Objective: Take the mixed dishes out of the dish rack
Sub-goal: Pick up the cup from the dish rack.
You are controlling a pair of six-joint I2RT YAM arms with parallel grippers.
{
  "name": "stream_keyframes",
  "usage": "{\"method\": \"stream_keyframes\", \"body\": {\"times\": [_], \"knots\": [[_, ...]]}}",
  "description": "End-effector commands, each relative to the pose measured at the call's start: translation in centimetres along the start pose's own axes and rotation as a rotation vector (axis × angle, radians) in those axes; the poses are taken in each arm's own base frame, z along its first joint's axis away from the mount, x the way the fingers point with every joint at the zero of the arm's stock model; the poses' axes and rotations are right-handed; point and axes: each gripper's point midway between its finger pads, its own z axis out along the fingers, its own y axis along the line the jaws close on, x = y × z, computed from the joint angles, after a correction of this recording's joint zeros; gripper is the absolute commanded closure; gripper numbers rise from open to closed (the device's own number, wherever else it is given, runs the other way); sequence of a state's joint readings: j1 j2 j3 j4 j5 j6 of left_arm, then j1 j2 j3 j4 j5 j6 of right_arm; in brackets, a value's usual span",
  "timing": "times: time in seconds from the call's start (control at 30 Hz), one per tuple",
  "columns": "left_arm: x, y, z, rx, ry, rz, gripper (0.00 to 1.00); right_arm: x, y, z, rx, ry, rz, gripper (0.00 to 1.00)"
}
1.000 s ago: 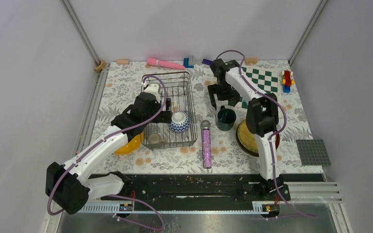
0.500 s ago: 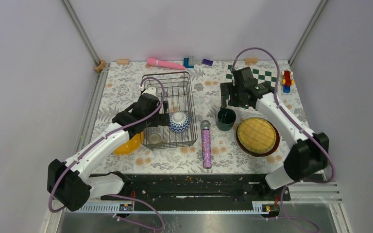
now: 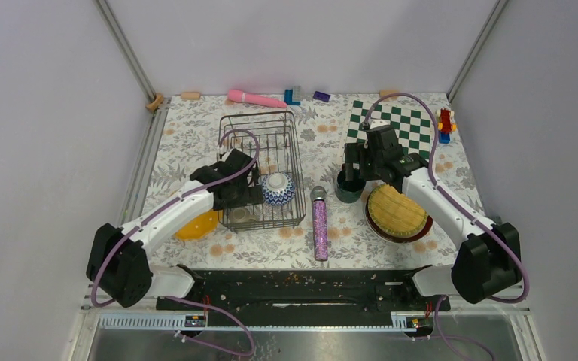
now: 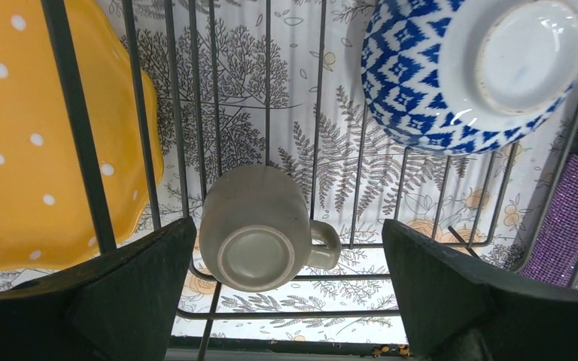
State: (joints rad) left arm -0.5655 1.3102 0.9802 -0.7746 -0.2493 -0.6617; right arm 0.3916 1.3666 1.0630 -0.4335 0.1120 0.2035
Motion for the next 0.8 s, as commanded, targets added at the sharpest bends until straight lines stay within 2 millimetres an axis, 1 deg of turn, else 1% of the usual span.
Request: {"method": "stream_keyframes", "body": {"times": [0.0, 0.2, 0.33, 0.43, 0.67, 0.77], "knots": [[0.2, -0.3, 0.0, -0.018, 0.029, -0.055, 0.01, -1.7, -0.1, -0.7, 0.001, -0.082, 0.014, 0.0], [1.5, 0.4, 1.0, -0.09, 0.107, -0.067, 0.01, -1.4, -0.1, -0.7, -0.006, -0.074, 0.001, 0.0], [2.1, 0.3, 1.9, -0.11, 0.141, -0.069, 0.01, -1.3, -0.3, -0.6, 0.009, -0.072, -0.005, 0.0], [2.1, -0.2, 2.3, -0.093, 0.15, -0.067, 0.01, -1.3, -0.4, -0.4, 0.015, -0.07, -0.009, 0.0], [2.3, -2.4, 2.8, 0.015, 0.178, -0.04, 0.02, -1.2, -0.7, -0.2, 0.029, -0.062, -0.012, 0.0], [2.3, -2.8, 3.1, 0.035, 0.184, -0.021, 0.03, -1.2, -0.9, -0.1, 0.038, -0.063, -0.015, 0.0]]}}
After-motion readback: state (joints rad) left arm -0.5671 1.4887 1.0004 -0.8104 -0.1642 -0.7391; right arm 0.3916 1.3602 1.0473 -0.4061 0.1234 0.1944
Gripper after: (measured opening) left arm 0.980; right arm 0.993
